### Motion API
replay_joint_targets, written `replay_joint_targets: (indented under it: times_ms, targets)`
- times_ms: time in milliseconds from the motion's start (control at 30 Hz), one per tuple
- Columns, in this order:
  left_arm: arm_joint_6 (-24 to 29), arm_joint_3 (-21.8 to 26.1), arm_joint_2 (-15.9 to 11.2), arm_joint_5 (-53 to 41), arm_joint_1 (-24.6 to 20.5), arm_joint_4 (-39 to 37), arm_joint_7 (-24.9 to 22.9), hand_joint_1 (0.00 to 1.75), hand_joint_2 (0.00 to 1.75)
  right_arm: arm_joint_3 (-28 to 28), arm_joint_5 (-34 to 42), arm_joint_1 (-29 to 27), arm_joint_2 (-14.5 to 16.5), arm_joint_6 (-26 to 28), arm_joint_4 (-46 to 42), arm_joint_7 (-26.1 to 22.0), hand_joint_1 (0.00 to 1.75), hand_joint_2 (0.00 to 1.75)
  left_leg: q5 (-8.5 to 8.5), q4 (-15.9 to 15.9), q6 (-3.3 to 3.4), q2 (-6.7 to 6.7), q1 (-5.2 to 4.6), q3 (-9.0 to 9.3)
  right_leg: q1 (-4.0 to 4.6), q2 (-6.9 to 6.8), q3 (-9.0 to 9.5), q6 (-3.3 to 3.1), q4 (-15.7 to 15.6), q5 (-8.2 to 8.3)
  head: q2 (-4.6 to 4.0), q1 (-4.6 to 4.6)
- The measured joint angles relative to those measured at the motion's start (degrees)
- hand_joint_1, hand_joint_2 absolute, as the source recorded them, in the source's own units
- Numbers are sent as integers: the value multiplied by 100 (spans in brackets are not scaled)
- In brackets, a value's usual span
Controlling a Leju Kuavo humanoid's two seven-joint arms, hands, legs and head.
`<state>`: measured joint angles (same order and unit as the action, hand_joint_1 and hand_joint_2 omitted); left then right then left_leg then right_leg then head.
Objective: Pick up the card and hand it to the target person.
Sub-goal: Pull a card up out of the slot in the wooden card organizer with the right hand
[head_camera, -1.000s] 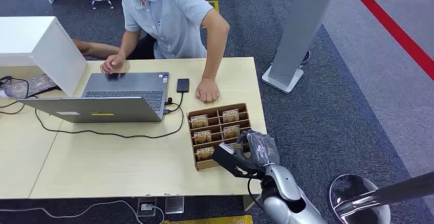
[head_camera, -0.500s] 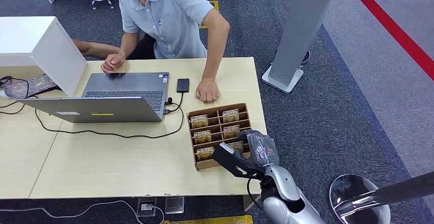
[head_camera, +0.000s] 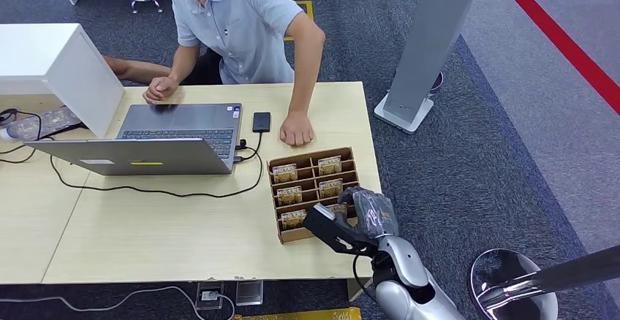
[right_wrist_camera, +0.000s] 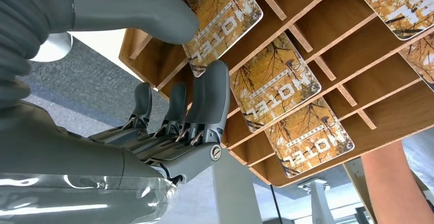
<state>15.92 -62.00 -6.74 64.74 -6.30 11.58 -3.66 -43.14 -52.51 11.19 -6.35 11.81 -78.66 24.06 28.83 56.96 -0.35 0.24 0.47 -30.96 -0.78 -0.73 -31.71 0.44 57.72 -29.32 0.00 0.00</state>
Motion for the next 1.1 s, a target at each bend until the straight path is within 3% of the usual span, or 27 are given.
replay_joint_targets:
  times_ms: [167,400,600,967,1033,1100]
  targets:
    - [-19,-13,-5,-13,1,4,19,0,0,-9,7,-22,0,-24,30,4,82,175,-1,-2,0,-1,1,2,1,0,2,0,-3,1,0,0]
    - [-29,-28,-4,-27,-1,-1,39,0,0,-1,36,-40,-4,-39,22,19,85,175,-1,0,0,-2,0,3,0,-2,3,0,-1,1,0,0]
    - [-44,-22,-19,-22,3,-1,43,0,0,-4,37,-34,0,-45,29,19,117,175,-2,-1,0,-2,1,6,1,-2,5,0,-2,1,0,0]
    - [-51,-9,-16,-8,2,-6,40,0,0,-25,29,-35,9,-52,67,15,91,175,-3,-1,0,0,1,5,1,0,5,0,-3,2,0,0]
    - [-48,-10,-10,-8,1,-7,30,0,0,-33,24,-38,12,-54,84,14,96,175,-4,-3,1,0,2,5,2,1,5,-1,-4,4,0,0]
    - [-41,-13,-4,-9,-1,-8,23,0,0,-35,34,-34,14,-70,99,16,115,175,-2,0,0,-1,1,3,1,-1,3,0,-1,2,0,0]
